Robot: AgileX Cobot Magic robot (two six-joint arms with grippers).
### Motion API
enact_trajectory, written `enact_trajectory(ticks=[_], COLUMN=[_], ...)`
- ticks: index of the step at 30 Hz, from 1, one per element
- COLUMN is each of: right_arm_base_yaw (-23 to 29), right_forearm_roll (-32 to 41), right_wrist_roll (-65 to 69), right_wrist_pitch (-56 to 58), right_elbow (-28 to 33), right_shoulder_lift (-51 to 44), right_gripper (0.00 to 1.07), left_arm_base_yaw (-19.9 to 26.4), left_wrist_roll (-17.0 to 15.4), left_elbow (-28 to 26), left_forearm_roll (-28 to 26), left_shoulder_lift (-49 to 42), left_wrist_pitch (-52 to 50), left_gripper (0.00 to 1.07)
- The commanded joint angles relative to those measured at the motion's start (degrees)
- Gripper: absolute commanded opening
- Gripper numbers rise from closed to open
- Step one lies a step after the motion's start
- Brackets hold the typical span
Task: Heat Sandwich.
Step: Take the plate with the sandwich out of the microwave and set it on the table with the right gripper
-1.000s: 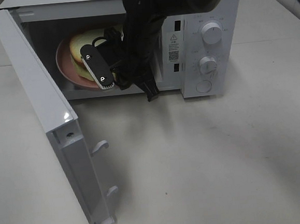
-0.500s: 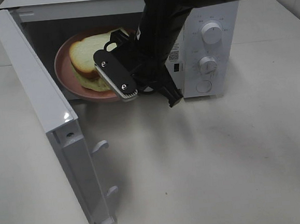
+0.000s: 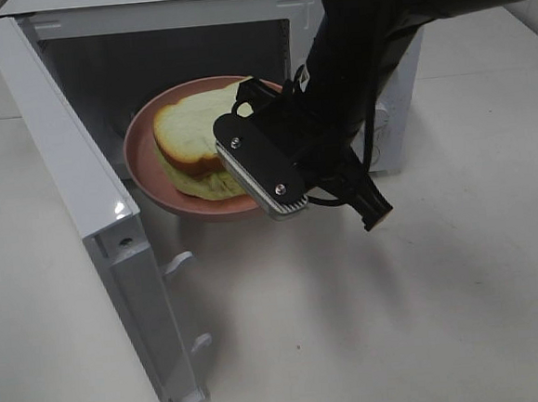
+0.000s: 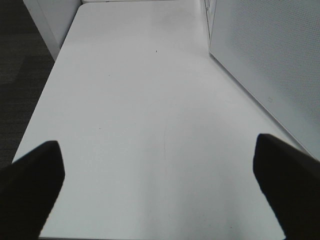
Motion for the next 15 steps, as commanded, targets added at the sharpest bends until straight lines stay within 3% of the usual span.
enact_trajectory(ticks=[1,15], right_arm_base_yaw=[-0.1,-0.1], right_forearm_roll=[0.7,-0.2], right_wrist_roll=[-0.1,4.9], right_wrist_pitch=[-1.7,-1.5], right_elbow=[1.9,14.1], right_shoulder_lift=[-2.5,-13.2], right_gripper=[0.00,0.00], left_arm_base_yaw=[0.1,0.1], left_wrist_roll=[-0.2,-0.2], left_elbow=[0.1,0.1], left_forearm_roll=[0.2,0.2], left_shoulder_lift=[-1.0,-1.0], left_wrist_pitch=[-0.6,-0.6], left_gripper=[0.98,0.98])
